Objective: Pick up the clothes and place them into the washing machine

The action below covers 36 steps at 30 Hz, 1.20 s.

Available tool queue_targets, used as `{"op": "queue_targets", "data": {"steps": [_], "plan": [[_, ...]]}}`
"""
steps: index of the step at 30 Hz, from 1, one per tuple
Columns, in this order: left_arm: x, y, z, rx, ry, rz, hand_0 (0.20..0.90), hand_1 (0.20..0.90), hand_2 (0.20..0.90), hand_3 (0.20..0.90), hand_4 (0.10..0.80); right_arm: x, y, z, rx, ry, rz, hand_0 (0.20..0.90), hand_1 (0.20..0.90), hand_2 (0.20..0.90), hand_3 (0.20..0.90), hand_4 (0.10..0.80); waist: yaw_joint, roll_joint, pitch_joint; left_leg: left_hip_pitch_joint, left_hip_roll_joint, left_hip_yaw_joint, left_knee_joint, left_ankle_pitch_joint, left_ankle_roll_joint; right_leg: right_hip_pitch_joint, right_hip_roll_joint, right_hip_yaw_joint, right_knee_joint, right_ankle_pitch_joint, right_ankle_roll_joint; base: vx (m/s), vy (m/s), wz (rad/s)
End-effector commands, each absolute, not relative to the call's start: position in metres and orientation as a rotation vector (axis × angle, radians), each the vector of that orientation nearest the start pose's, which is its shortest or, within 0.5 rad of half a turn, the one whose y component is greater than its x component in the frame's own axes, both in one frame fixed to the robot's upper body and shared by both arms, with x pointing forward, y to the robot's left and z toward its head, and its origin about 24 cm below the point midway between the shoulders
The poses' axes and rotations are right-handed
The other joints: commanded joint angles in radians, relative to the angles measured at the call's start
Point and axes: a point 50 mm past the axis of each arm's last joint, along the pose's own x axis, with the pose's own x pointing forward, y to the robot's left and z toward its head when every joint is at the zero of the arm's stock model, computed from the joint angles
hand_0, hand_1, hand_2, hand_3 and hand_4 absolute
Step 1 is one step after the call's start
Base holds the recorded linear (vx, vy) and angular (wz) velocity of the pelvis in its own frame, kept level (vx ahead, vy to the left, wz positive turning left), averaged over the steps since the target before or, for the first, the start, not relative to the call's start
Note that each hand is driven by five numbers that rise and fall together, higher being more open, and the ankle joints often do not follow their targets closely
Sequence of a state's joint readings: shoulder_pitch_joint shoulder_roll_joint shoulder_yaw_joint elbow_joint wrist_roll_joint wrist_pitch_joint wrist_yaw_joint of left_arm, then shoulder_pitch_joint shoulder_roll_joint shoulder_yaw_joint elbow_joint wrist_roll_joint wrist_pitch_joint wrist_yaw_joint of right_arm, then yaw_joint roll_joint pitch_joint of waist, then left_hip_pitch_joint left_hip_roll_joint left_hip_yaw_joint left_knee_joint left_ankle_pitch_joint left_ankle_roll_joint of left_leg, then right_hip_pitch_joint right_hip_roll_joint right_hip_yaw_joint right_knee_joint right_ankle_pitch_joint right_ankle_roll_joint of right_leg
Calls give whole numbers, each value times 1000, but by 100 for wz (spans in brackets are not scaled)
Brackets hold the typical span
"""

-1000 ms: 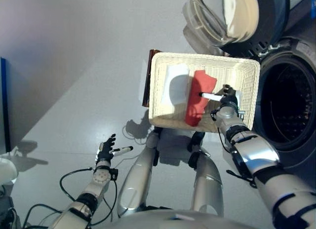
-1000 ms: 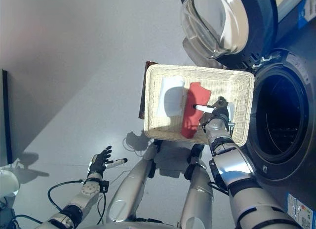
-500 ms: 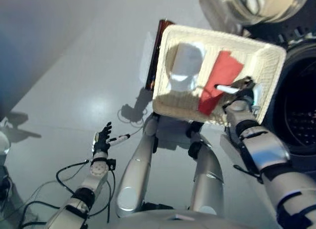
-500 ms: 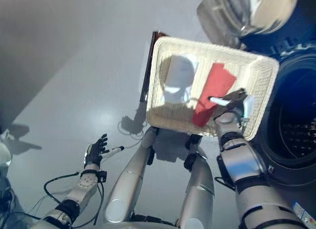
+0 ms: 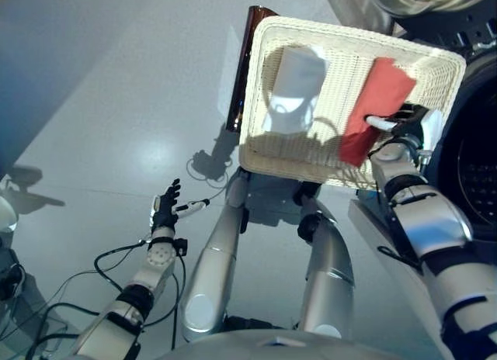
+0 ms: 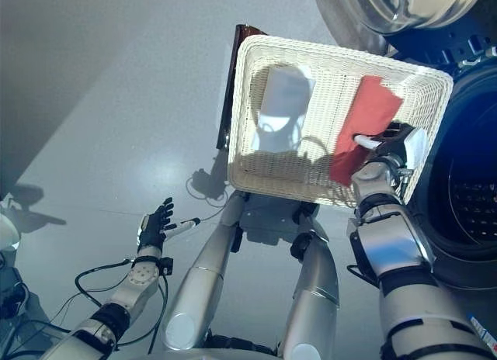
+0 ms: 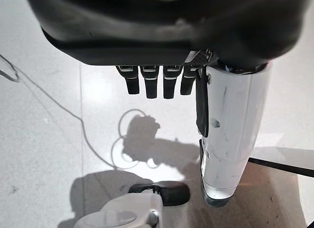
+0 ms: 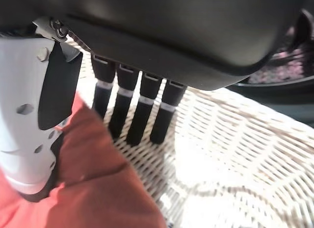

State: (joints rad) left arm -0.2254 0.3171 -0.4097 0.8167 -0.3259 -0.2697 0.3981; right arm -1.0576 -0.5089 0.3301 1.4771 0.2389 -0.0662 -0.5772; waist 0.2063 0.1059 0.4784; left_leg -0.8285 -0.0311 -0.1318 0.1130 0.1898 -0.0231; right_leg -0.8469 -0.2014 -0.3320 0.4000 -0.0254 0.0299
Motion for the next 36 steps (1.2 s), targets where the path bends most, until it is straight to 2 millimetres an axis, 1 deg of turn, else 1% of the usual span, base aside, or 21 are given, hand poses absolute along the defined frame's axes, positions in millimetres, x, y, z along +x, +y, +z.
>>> {"op": "queue_targets", "data": {"steps": [1, 4, 7, 10, 11, 12, 15, 17, 18, 19, 21, 23, 27, 29, 30, 32, 36], "plan": [[255, 199, -51, 265, 301, 233, 900, 900, 900, 900, 800, 388, -283, 134, -610, 170, -683, 200, 200, 200, 200, 300, 65, 82, 41, -10, -81, 68, 52, -74, -27, 56, -15, 70, -102, 55, 67, -9, 11, -4], [253, 199, -53, 264, 308, 234, 900, 900, 900, 900, 800, 385, -287, 132, -616, 170, -695, 200, 200, 200, 200, 300, 56, 80, 41, -2, -79, 72, 49, -76, -26, 60, -15, 77, -112, 64, 71, 0, 0, 0], [251, 198, -56, 270, 323, 229, 900, 900, 900, 900, 800, 384, -287, 130, -607, 173, -698, 200, 200, 200, 200, 300, 48, 79, 41, 8, -77, 74, 46, -76, -27, 67, -13, 82, -118, 67, 72, 0, 0, 0], [249, 199, -62, 286, 362, 240, 900, 900, 900, 900, 800, 382, -284, 120, -590, 181, -693, 200, 200, 200, 200, 300, 32, 69, 40, 34, -73, 82, 44, -77, -27, 88, -8, 96, -126, 73, 72, 2, 0, -4], [247, 201, -66, 297, 380, 250, 900, 900, 900, 900, 800, 379, -284, 113, -589, 192, -699, 200, 200, 200, 200, 300, 22, 59, 31, 47, -71, 86, 40, -78, -28, 103, -4, 99, -138, 79, 72, 8, -4, -10], [246, 202, -67, 300, 387, 255, 900, 900, 900, 900, 800, 378, -285, 110, -585, 201, -704, 200, 200, 200, 200, 300, 19, 56, 26, 54, -70, 88, 37, -79, -28, 110, -1, 102, -145, 83, 73, 3, -16, -7], [245, 202, -67, 304, 387, 255, 900, 900, 900, 900, 800, 375, -290, 107, -584, 213, -722, 200, 200, 200, 200, 300, 14, 53, 18, 67, -69, 90, 30, -78, -29, 123, 2, 106, -158, 90, 74, 0, -6, -4], [243, 203, -69, 300, 393, 252, 900, 900, 900, 900, 800, 369, -300, 103, -573, 237, -752, 200, 200, 200, 200, 300, 6, 51, 2, 84, -66, 93, 19, -76, -28, 140, 4, 109, -173, 97, 76, 9, -7, -10], [241, 203, -70, 296, 399, 251, 900, 900, 900, 900, 800, 366, -302, 99, -560, 247, -755, 392, 392, 392, 392, 437, 5, 50, -4, 91, -64, 94, 15, -76, -28, 148, 5, 112, -177, 98, 77, 18, 2, -5], [239, 204, -71, 299, 407, 248, 900, 900, 900, 900, 800, 363, -304, 94, -555, 263, -752, 900, 900, 900, 900, 800, 4, 49, -8, 98, -64, 95, 13, -76, -26, 157, 5, 112, -182, 99, 78, 0, 0, 0], [238, 205, -73, 301, 418, 245, 900, 900, 900, 900, 800, 362, -306, 92, -551, 272, -754, 900, 900, 900, 900, 800, 3, 48, -13, 106, -65, 96, 13, -76, -25, 165, 7, 112, -186, 101, 78, 0, 0, 0], [236, 207, -76, 302, 438, 254, 900, 900, 900, 900, 800, 358, -305, 82, -527, 290, -753, 900, 900, 900, 900, 800, -2, 45, -23, 122, -62, 96, 6, -76, -24, 175, 9, 115, -193, 105, 78, 14, -5, -2], [233, 212, -81, 310, 469, 282, 900, 900, 900, 900, 800, 353, -298, 66, -515, 328, -729, 900, 900, 900, 900, 800, -8, 37, -42, 146, -59, 95, -9, -72, -24, 195, 12, 111, -209, 111, 78, 23, -17, -2], [229, 216, -86, 321, 505, 301, 900, 900, 900, 900, 800, 351, -293, 57, -503, 348, -709, 900, 900, 900, 900, 800, -11, 26, -51, 155, -57, 93, -9, -73, -23, 208, 16, 109, -215, 110, 76, 35, -37, 3], [229, 216, -86, 321, 505, 301, 900, 900, 900, 900, 800, 351, -293, 57, -503, 348, -709, 900, 900, 900, 900, 800, -11, 26, -51, 155, -57, 93, -9, -73, -23, 209, 16, 109, -216, 110, 76, 37, -35, 3], [228, 218, -88, 324, 521, 312, 900, 900, 900, 900, 800, 349, -289, 50, -493, 364, -691, 900, 900, 900, 900, 800, -11, 18, -55, 157, -57, 91, -6, -74, -23, 215, 19, 108, -215, 108, 74, 13, -16, 0], [225, 223, -89, 320, 535, 337, 900, 900, 900, 900, 800, 347, -289, 47, -489, 373, -686, 900, 900, 900, 900, 800, -5, 11, -53, 154, -55, 86, 0, -76, -23, 213, 20, 103, -208, 103, 72, 5, -16, 0]]}}
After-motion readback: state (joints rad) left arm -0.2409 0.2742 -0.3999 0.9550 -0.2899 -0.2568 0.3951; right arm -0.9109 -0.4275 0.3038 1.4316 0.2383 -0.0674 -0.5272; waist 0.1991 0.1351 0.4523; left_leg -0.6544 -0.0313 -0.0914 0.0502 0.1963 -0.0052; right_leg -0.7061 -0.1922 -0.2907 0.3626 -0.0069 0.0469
